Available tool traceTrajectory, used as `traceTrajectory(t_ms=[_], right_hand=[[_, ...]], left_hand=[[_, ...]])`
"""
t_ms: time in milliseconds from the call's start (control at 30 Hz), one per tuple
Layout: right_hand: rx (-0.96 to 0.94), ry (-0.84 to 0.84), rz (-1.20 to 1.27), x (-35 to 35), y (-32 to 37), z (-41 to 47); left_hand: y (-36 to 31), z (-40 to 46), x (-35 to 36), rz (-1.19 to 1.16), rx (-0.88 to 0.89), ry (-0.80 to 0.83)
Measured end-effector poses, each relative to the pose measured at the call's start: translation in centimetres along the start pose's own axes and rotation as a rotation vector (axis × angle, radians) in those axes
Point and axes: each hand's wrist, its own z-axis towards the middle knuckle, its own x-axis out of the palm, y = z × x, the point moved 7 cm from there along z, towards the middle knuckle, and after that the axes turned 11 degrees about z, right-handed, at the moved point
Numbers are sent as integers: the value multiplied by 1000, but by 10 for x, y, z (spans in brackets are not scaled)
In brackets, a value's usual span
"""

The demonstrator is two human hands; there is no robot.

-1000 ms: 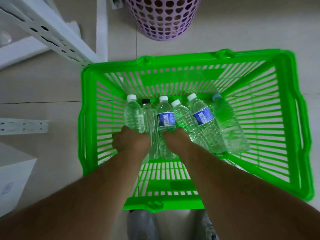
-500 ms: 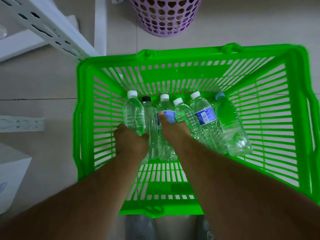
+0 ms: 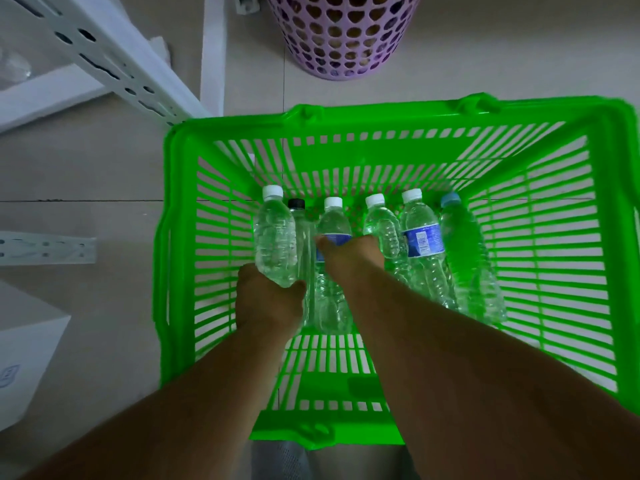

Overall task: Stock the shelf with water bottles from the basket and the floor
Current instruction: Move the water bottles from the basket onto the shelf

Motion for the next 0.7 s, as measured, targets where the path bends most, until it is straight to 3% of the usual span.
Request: traceTrajectory(t_ms=[233, 367, 700], right_hand=[[-75, 197, -77, -5, 5, -15], [-203, 101, 83, -26, 13, -35], [-477, 95, 58, -153, 115, -179]], left_hand=[[-4, -28, -10, -167, 20, 84], [-6, -51, -36, -282, 74, 102], [-50, -170, -176, -420, 232, 212]])
